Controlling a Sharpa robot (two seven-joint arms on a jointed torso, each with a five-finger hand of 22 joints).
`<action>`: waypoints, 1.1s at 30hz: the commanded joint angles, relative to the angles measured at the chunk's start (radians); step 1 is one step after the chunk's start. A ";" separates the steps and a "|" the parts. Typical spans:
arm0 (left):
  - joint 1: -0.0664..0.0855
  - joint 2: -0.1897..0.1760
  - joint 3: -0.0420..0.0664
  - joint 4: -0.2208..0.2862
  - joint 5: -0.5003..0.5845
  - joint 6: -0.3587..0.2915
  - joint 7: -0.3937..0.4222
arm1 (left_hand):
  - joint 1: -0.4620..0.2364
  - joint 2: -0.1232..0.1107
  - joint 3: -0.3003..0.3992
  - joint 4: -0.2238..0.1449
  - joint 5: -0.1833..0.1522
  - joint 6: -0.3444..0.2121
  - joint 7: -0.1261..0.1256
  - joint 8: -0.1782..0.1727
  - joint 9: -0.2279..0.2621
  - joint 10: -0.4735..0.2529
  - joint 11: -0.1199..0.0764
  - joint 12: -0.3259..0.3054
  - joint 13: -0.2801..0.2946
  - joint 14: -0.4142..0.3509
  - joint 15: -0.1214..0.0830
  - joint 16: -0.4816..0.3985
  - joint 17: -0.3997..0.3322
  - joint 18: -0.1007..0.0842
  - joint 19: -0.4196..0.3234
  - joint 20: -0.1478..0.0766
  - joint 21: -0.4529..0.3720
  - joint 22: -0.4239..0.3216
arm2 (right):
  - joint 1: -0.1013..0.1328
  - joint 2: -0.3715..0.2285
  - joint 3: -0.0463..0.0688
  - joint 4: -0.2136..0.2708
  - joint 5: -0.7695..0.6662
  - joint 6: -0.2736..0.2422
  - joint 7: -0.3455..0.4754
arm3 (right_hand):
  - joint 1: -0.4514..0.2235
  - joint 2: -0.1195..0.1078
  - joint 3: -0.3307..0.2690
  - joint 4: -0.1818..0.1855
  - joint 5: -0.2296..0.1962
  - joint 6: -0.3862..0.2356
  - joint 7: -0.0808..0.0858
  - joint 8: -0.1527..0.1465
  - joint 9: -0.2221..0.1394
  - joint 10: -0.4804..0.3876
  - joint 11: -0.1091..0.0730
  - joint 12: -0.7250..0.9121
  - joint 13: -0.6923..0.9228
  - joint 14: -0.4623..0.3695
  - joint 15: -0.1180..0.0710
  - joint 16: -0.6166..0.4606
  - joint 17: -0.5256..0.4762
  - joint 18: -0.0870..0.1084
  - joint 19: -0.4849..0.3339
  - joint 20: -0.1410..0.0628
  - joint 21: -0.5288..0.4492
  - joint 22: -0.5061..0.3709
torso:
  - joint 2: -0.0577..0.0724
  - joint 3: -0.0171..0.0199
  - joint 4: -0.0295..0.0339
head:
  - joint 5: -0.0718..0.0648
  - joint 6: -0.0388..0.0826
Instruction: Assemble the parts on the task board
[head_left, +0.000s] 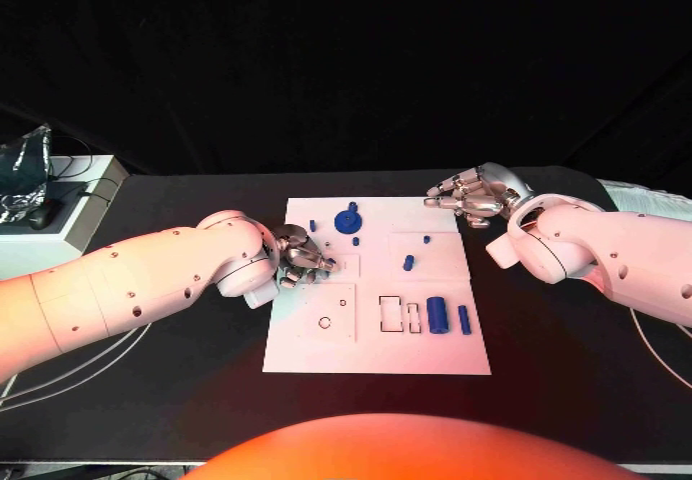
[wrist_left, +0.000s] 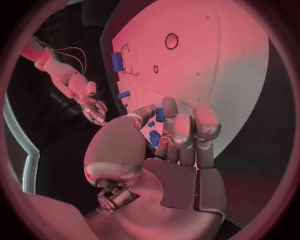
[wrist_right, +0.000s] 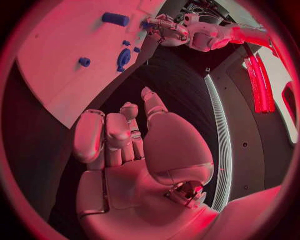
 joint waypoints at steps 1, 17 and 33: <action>0.000 -0.010 0.015 0.003 0.034 0.112 0.069 | 0.005 0.006 0.149 -0.146 0.006 0.000 0.000 0.007 0.002 0.003 0.000 -0.005 -0.001 -0.001 0.000 -0.005 -0.001 -0.016 -0.008 0.000 -0.004 0.101 | -0.001 0.000 0.000 0.001 -0.008 0.015 0.006 | 0.005 0.006 0.001 -0.004 0.007 0.001 0.003 -0.005 -0.002 0.000 -0.006 -0.004 0.000 0.002 -0.005 -0.005 0.001 0.002 0.077 -0.004 0.000 0.155 | -0.001 0.0008 -0.0005 | 0.001 0.001; 0.000 -0.048 0.063 -0.045 0.089 0.340 0.200 | -0.005 0.022 0.145 -0.163 0.002 0.004 -0.001 -0.009 -0.003 -0.011 0.002 -0.008 -0.006 -0.017 0.001 -0.016 -0.009 -0.015 -0.024 0.000 -0.026 0.096 | -0.001 -0.001 0.000 0.007 -0.030 0.011 0.011 | 0.011 0.006 0.003 -0.009 0.006 0.000 0.003 -0.006 -0.002 -0.001 -0.006 -0.005 0.000 0.002 -0.005 -0.005 0.001 0.002 0.077 -0.004 -0.001 0.154 | 0.000 0.0006 -0.0001 | -0.002 0.004; 0.015 0.005 0.064 -0.130 0.094 0.358 0.106 | -0.080 0.040 0.186 -0.158 0.001 -0.001 -0.001 -0.002 0.015 -0.021 0.003 0.002 -0.003 -0.015 0.000 -0.015 -0.007 -0.015 -0.023 -0.002 -0.032 0.094 | -0.001 0.002 0.000 0.011 -0.041 0.010 0.011 | 0.013 0.007 0.006 -0.013 0.007 0.001 0.003 -0.006 -0.003 -0.001 -0.006 -0.005 0.000 0.002 -0.005 -0.005 0.001 0.002 0.077 -0.005 0.000 0.155 | 0.000 0.0005 -0.0007 | -0.002 0.004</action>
